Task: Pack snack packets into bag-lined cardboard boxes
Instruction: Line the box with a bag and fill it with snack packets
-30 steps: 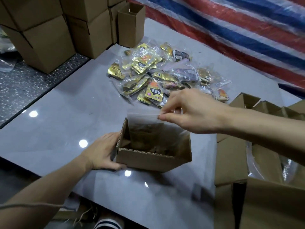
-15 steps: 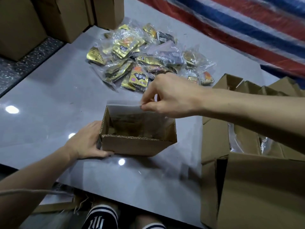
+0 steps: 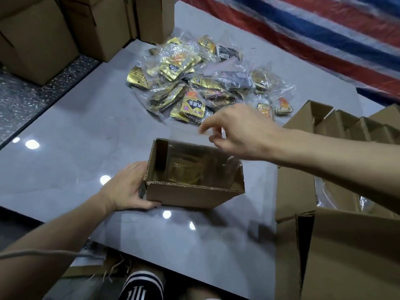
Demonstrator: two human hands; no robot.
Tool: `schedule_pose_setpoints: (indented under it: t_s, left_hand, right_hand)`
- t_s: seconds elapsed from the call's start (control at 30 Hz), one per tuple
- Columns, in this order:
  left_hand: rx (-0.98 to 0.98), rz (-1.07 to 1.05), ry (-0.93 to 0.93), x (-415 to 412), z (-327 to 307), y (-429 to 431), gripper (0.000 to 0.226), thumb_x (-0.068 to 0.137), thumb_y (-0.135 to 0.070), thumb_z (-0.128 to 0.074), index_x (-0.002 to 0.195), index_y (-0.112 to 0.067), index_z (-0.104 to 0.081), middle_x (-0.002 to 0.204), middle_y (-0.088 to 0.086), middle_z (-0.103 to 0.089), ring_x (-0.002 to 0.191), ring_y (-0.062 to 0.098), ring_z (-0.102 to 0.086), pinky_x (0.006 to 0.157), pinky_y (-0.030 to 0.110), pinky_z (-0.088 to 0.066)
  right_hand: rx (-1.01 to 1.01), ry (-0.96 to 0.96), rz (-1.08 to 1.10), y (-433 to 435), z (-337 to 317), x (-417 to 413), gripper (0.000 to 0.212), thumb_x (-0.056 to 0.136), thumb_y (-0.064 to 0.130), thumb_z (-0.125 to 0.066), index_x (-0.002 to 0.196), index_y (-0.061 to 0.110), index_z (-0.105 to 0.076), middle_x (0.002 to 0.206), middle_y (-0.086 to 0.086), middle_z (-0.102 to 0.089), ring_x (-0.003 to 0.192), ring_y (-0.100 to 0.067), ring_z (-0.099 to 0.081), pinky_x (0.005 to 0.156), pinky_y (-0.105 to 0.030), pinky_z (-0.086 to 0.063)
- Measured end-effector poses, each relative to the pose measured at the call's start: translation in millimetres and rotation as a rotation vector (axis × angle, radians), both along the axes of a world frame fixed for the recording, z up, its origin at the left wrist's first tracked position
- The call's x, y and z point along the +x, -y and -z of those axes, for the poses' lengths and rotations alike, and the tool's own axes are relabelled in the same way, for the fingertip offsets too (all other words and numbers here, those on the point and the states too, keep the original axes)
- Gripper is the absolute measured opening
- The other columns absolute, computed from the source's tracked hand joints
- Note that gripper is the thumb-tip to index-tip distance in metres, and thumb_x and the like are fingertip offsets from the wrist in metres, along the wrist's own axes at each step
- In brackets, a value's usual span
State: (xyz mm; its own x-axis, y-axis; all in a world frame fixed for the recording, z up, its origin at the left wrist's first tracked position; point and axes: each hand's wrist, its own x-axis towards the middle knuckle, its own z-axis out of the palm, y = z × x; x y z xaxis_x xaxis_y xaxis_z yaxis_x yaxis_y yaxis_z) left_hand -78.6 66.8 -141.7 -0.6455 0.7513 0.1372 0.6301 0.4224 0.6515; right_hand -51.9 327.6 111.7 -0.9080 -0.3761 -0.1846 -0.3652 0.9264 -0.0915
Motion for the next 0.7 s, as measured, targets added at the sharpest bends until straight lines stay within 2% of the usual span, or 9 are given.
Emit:
schedule_pose_setpoints:
  t_s: [0.07, 0.1, 0.17, 0.23, 0.33, 0.43, 0.5, 0.6, 0.7]
  left_hand:
    - [0.0, -0.01, 0.002, 1, 1, 0, 0.055, 0.061, -0.067, -0.079, 0.104, -0.046, -0.051, 0.105, -0.041, -0.041, 0.095, 0.0, -0.045, 0.083, 0.023, -0.039]
    - [-0.003, -0.021, -0.004, 1, 2, 0, 0.058, 0.061, -0.067, -0.079, 0.105, -0.037, -0.057, 0.104, -0.041, -0.039, 0.095, -0.001, -0.043, 0.083, 0.021, -0.038]
    - [-0.018, -0.039, -0.015, 0, 4, -1, 0.067, 0.06, -0.068, -0.079, 0.109, -0.027, -0.059, 0.104, -0.037, -0.037, 0.095, -0.002, -0.042, 0.083, 0.021, -0.037]
    - [-0.019, -0.043, -0.014, 0, 5, -1, 0.071, 0.06, -0.069, -0.079, 0.112, -0.025, -0.06, 0.107, -0.03, -0.041, 0.097, -0.001, -0.043, 0.084, 0.023, -0.038]
    - [-0.008, -0.034, -0.02, -2, 4, -1, 0.073, 0.061, -0.069, -0.079, 0.115, -0.023, -0.061, 0.111, -0.029, -0.043, 0.1, -0.001, -0.044, 0.087, 0.023, -0.039]
    - [-0.003, -0.033, -0.013, -2, 3, -1, 0.071, 0.061, -0.068, -0.081, 0.114, -0.024, -0.061, 0.109, -0.031, -0.043, 0.099, 0.0, -0.045, 0.087, 0.026, -0.042]
    - [-0.008, -0.042, -0.007, -2, 2, -1, 0.072, 0.061, -0.068, -0.08, 0.115, -0.024, -0.061, 0.109, -0.028, -0.044, 0.099, 0.001, -0.045, 0.086, 0.029, -0.044]
    - [-0.005, -0.064, 0.0, -1, 2, -1, 0.077, 0.061, -0.071, -0.077, 0.121, -0.025, -0.059, 0.112, -0.027, -0.044, 0.1, -0.002, -0.043, 0.087, 0.027, -0.043]
    - [-0.028, -0.062, 0.012, 0, 1, -1, 0.079, 0.062, -0.072, -0.077, 0.122, -0.024, -0.06, 0.112, -0.025, -0.045, 0.102, -0.002, -0.044, 0.089, 0.026, -0.042]
  right_hand:
    - [0.1, -0.089, -0.147, 0, 6, 7, 0.03, 0.093, 0.016, -0.055, 0.119, 0.022, -0.068, 0.107, -0.002, -0.065, 0.081, -0.03, -0.062, 0.067, -0.04, -0.053]
    - [0.127, -0.105, -0.192, 2, 10, 11, 0.029, 0.093, 0.014, -0.053, 0.118, 0.019, -0.067, 0.109, -0.005, -0.062, 0.078, -0.034, -0.06, 0.064, -0.042, -0.051]
    - [0.135, -0.079, -0.219, 7, 16, 16, 0.027, 0.092, 0.012, -0.053, 0.116, 0.016, -0.063, 0.111, -0.006, -0.059, 0.076, -0.035, -0.057, 0.06, -0.039, -0.043]
    - [0.127, -0.007, -0.248, 11, 24, 16, 0.026, 0.088, 0.01, -0.055, 0.113, 0.014, -0.058, 0.109, -0.006, -0.058, 0.079, -0.034, -0.056, 0.059, -0.035, -0.032]
    - [0.146, 0.196, -0.288, 15, 34, 9, 0.023, 0.084, 0.011, -0.058, 0.107, 0.014, -0.06, 0.105, -0.006, -0.058, 0.087, -0.029, -0.057, 0.062, -0.03, -0.026]
    - [0.169, 0.321, -0.219, 20, 47, 6, 0.022, 0.084, 0.01, -0.059, 0.104, 0.017, -0.062, 0.104, -0.003, -0.062, 0.093, -0.027, -0.059, 0.065, -0.033, -0.042]
    - [0.154, 0.333, -0.167, 22, 56, 4, 0.019, 0.085, 0.009, -0.059, 0.101, 0.017, -0.064, 0.102, -0.005, -0.065, 0.094, -0.029, -0.061, 0.073, -0.037, -0.051]
    - [0.188, 0.346, -0.105, 25, 66, 1, 0.016, 0.094, 0.022, -0.058, 0.103, 0.013, -0.068, 0.1, -0.009, -0.068, 0.094, -0.032, -0.063, 0.079, -0.04, -0.055]
    - [0.187, 0.445, -0.012, 34, 70, -6, 0.029, 0.097, 0.035, -0.057, 0.087, 0.01, -0.068, 0.078, -0.006, -0.064, 0.08, -0.03, -0.062, 0.067, -0.034, -0.052]
